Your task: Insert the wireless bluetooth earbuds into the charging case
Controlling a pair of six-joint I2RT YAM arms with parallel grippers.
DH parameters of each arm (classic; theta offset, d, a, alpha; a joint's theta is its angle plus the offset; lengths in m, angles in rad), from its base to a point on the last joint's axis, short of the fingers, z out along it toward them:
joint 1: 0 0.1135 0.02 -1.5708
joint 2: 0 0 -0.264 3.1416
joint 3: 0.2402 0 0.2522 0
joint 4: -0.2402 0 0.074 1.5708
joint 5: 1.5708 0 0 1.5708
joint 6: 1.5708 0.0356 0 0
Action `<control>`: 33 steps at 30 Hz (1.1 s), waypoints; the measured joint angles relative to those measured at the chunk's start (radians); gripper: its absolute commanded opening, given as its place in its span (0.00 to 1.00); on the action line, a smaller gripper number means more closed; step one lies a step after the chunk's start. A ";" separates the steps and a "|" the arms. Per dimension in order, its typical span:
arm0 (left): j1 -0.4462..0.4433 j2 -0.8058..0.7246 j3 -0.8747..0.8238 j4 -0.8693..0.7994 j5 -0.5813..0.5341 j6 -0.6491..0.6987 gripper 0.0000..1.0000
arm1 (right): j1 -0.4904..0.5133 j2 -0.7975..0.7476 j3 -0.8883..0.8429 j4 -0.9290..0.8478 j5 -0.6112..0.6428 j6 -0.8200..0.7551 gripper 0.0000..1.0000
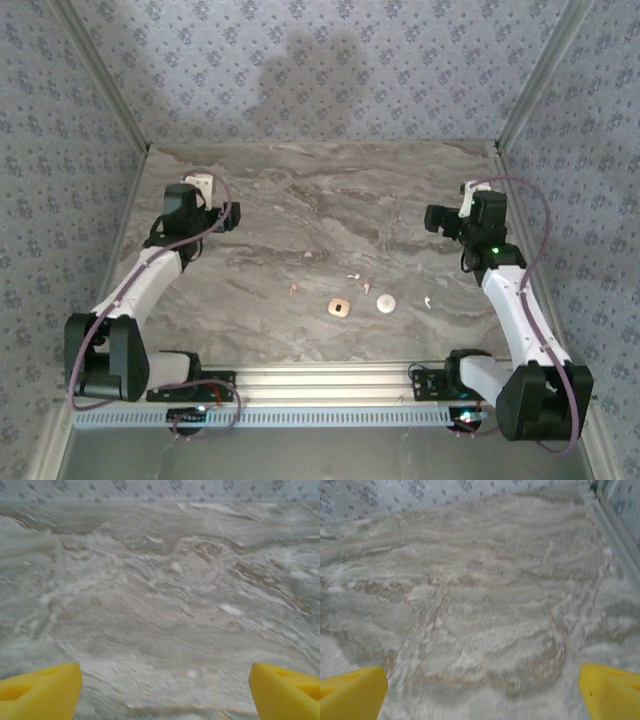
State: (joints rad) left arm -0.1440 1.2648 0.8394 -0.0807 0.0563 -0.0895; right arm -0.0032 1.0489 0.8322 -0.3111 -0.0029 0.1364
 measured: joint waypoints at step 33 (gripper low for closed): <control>-0.208 0.153 0.114 -0.421 0.091 -0.295 0.82 | 0.397 0.459 0.262 -0.615 -0.040 0.267 0.76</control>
State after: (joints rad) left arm -0.3519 1.4178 0.9531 -0.5018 0.1474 -0.3847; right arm 0.3943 1.5074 1.0943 -0.9260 -0.0425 0.4038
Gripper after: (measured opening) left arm 0.820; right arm 0.780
